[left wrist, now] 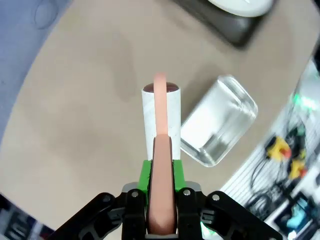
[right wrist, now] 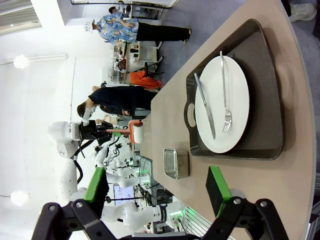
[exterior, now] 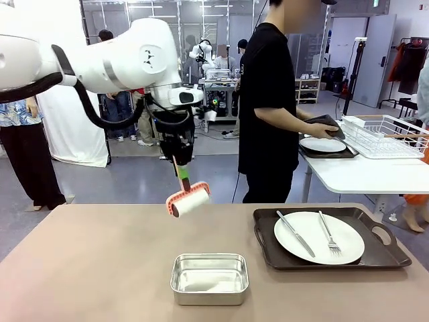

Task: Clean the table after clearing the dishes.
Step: When the left (or right) Handle tray is removed, use the left hand (or right hand) to clean the left (or right) side of the table with the Lint Roller.

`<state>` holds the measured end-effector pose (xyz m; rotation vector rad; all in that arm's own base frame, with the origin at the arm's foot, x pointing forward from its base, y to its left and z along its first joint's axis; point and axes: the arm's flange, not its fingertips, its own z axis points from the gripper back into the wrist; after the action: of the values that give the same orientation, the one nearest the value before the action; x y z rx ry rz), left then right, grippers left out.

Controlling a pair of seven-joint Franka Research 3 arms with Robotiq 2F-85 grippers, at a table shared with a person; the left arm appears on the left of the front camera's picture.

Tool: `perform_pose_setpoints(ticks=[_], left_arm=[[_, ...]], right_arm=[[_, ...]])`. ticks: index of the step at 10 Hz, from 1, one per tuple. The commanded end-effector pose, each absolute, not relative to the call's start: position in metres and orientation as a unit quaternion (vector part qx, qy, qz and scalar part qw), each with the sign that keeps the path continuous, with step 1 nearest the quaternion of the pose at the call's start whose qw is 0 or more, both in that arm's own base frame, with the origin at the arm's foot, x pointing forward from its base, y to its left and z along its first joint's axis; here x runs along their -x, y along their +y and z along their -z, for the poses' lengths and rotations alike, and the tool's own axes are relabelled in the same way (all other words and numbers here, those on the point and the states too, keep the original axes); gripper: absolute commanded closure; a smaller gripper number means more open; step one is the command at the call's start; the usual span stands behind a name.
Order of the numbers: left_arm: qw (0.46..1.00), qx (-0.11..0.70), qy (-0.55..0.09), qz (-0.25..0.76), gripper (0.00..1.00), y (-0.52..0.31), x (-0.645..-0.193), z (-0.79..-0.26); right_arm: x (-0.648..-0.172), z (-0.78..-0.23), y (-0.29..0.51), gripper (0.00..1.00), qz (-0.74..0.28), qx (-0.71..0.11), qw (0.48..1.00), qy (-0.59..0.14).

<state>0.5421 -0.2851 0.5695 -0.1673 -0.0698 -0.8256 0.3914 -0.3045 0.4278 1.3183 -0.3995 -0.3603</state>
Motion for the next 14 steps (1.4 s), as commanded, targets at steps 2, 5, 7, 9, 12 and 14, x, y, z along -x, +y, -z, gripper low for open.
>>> perform_pose_setpoints(ticks=[2, 5, 7, 9, 12, 14], left_arm=[[0.979, 0.088, -0.067, 0.169, 0.79, -0.247, -0.545, -0.548], [0.992, 0.090, -0.056, 0.069, 0.79, -0.212, -0.553, -0.506], [0.990, 0.128, -0.046, 0.044, 0.79, -0.197, -0.555, -0.479], [0.990, 0.129, -0.038, 0.040, 0.79, -0.189, -0.559, -0.454], [0.993, 0.111, -0.022, 0.035, 0.79, -0.192, -0.564, -0.451], [0.993, 0.111, -0.022, 0.035, 0.79, -0.192, -0.564, -0.451]], right_arm=[[-0.391, -0.431, -0.304, 0.00, 0.164, -0.605, 0.757, -0.185], [-0.391, -0.431, -0.304, 0.00, 0.164, -0.605, 0.757, -0.185], [-0.391, -0.431, -0.304, 0.00, 0.164, -0.605, 0.757, -0.185], [-0.391, -0.431, -0.304, 0.00, 0.164, -0.605, 0.757, -0.185], [-0.391, -0.431, -0.304, 0.00, 0.164, -0.605, 0.757, -0.185], [-0.391, -0.431, -0.304, 0.00, 0.164, -0.605, 0.757, -0.185]])
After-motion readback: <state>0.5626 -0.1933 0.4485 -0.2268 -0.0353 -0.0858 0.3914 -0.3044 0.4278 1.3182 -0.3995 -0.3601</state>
